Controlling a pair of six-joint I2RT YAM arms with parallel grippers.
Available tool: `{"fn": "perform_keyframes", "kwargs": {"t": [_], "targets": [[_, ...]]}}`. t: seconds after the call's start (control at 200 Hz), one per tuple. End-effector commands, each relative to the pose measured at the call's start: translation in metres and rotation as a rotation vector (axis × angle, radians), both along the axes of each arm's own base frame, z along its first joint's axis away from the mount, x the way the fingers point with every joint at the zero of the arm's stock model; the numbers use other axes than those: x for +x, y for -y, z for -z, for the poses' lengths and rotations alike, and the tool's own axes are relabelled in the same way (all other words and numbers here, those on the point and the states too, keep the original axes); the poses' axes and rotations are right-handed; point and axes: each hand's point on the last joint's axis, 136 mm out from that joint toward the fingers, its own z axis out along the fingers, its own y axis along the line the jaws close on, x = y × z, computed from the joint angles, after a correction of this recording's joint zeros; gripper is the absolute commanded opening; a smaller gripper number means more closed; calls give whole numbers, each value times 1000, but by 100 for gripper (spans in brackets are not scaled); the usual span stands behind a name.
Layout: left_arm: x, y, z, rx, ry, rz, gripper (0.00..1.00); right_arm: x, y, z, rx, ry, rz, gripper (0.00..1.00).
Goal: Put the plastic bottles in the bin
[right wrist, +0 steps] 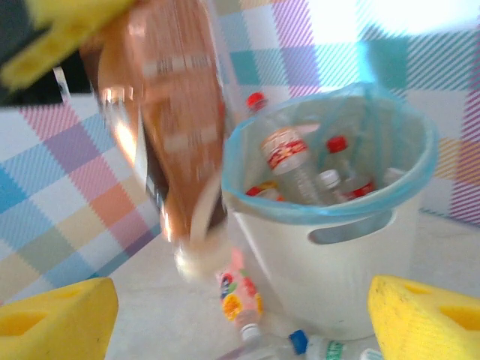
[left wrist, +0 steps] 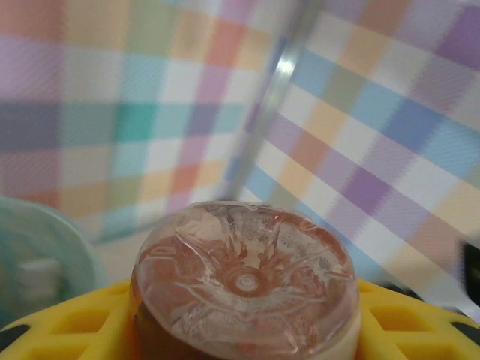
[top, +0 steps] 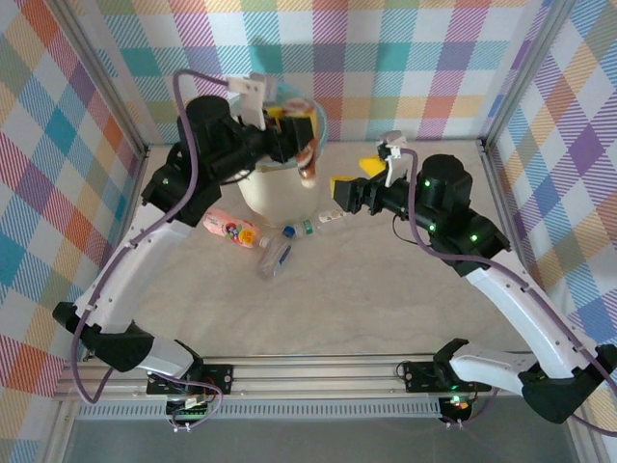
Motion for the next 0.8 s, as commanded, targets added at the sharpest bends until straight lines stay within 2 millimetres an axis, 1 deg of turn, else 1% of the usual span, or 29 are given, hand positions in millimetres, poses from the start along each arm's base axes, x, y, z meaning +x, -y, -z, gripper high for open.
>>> {"fn": "perform_keyframes", "kwargs": {"t": [0.0,0.04,0.13,0.165,0.195,0.3,0.345,0.41,0.52,0.575,0.625,0.66,0.7,0.795], "targets": [[53,-38,-3,53,25,-234,50,2,17,-21,-8,88,88,86],[72,-45,-1,55,17,-274,50,2,17,-21,-13,93,85,86],[111,-54,4,45,1,-317,50,2,15,-19,-25,95,74,86],[130,-54,15,48,-20,-334,49,2,14,-18,-27,92,71,86],[141,-57,16,37,-26,-347,49,2,13,-17,-31,93,68,85],[182,-54,40,32,-68,-370,48,2,11,-14,-32,84,58,85],[194,-52,49,32,-80,-379,51,2,11,-12,-33,81,54,85],[211,-49,70,28,-116,-389,53,2,10,-9,-34,72,51,85],[228,-40,100,21,-173,-379,56,3,10,-3,-39,57,51,84],[232,-36,113,26,-203,-370,64,3,9,-1,-37,53,50,84],[233,-35,121,29,-226,-371,74,3,8,1,-36,43,47,84],[233,-36,125,30,-238,-374,80,3,8,1,-34,41,45,84],[233,-36,126,32,-246,-376,83,3,7,2,-33,38,44,83],[229,-38,124,37,-249,-378,85,4,7,4,-30,32,44,82]]}}
